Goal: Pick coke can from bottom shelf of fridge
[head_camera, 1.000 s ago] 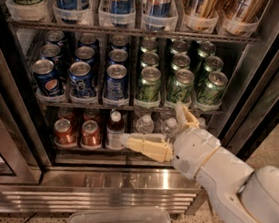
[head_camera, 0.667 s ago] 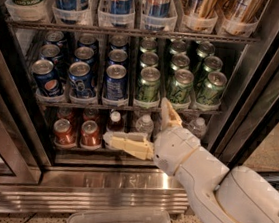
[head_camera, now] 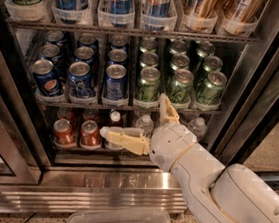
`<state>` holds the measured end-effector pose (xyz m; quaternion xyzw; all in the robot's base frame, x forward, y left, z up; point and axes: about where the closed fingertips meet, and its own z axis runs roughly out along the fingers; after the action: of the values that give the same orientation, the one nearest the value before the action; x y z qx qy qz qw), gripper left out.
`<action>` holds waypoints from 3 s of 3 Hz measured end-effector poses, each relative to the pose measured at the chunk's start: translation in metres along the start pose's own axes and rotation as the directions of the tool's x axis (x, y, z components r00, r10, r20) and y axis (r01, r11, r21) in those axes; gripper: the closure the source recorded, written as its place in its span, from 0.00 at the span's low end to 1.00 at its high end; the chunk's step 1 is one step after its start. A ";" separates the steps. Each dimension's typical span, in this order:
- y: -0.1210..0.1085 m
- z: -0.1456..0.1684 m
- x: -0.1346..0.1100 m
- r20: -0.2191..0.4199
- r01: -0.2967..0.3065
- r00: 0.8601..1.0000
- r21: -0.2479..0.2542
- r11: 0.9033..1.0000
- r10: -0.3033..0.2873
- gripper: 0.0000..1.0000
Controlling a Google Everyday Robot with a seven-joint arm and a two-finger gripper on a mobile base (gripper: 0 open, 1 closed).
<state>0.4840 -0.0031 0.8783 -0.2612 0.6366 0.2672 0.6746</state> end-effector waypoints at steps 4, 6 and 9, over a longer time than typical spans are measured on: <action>-0.036 -0.017 0.122 -0.130 0.204 0.974 0.152 0.967 -0.185 0.00; -0.038 -0.002 0.147 -0.118 0.213 0.973 0.149 0.966 -0.197 0.00; 0.051 0.002 0.252 -0.069 0.049 0.997 0.188 0.981 -0.037 0.00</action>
Offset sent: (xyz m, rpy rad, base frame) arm 0.0295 -0.0287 -0.1113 -0.2623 0.0459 -0.1730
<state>0.4620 0.0427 0.6257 -0.2180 0.6749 0.1820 0.6811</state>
